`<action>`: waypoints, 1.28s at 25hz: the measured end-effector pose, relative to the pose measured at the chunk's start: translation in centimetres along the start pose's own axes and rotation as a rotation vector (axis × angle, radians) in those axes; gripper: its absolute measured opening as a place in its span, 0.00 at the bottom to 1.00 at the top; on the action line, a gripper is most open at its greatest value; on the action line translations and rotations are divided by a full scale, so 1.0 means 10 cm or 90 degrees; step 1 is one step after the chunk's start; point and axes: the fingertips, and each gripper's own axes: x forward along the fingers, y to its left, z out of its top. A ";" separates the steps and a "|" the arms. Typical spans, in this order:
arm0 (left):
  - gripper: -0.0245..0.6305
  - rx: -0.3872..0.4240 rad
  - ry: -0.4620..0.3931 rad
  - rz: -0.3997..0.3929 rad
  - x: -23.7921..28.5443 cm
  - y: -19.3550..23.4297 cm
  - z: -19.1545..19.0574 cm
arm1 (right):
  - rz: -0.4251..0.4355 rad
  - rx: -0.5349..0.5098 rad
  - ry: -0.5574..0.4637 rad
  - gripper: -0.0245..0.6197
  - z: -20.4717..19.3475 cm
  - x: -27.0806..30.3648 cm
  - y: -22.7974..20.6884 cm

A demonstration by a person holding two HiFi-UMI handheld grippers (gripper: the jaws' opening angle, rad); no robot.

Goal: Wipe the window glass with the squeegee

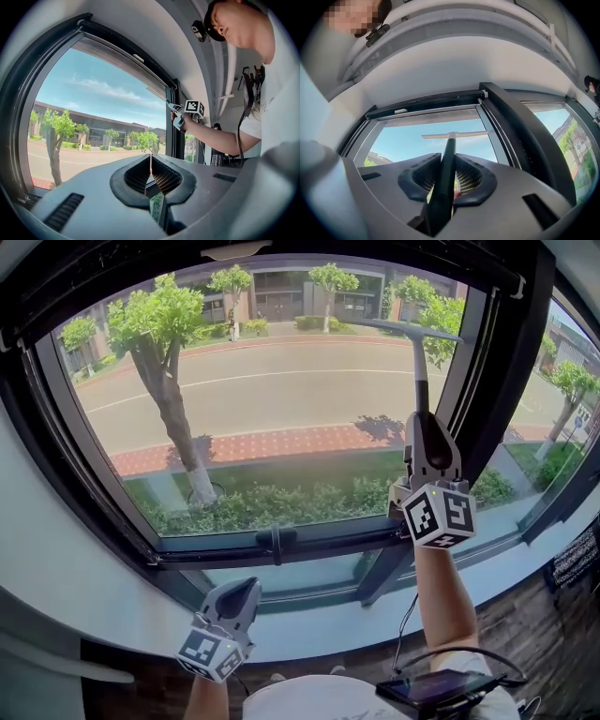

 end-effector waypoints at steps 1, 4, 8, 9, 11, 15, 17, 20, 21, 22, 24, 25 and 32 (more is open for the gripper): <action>0.07 -0.001 0.001 0.000 0.00 0.01 -0.01 | -0.002 -0.002 0.000 0.19 -0.02 -0.02 0.00; 0.07 -0.003 0.007 0.005 -0.02 0.02 -0.02 | -0.008 -0.010 0.001 0.19 -0.08 -0.07 0.00; 0.07 -0.003 0.007 0.004 -0.03 0.03 -0.05 | -0.015 -0.022 0.004 0.19 -0.16 -0.12 0.01; 0.07 -0.004 0.007 0.006 -0.04 0.04 -0.06 | -0.016 -0.024 0.005 0.19 -0.18 -0.13 0.01; 0.07 -0.005 0.008 0.008 -0.04 0.05 -0.07 | -0.018 -0.027 0.008 0.19 -0.22 -0.16 0.01; 0.07 -0.007 0.010 0.008 -0.03 0.05 -0.08 | -0.021 -0.029 0.016 0.19 -0.30 -0.22 0.00; 0.07 -0.008 0.010 0.006 -0.02 0.05 -0.10 | -0.021 -0.031 0.020 0.19 -0.34 -0.26 0.01; 0.07 -0.008 0.012 0.003 -0.01 0.05 -0.11 | -0.022 -0.034 0.029 0.19 -0.41 -0.32 0.01; 0.07 -0.008 0.013 0.003 0.00 0.05 -0.11 | -0.023 -0.034 0.033 0.19 -0.43 -0.34 0.01; 0.07 -0.008 0.014 0.002 0.00 0.05 -0.11 | -0.023 -0.034 0.036 0.19 -0.46 -0.36 0.01; 0.07 -0.009 0.017 0.002 0.03 0.04 -0.11 | -0.023 -0.033 0.042 0.19 -0.52 -0.40 0.00; 0.07 -0.009 0.018 0.001 0.04 0.04 -0.12 | -0.024 -0.033 0.045 0.19 -0.55 -0.42 -0.01; 0.07 -0.008 0.022 -0.003 0.03 0.03 -0.14 | -0.029 -0.029 0.061 0.19 -0.67 -0.55 0.03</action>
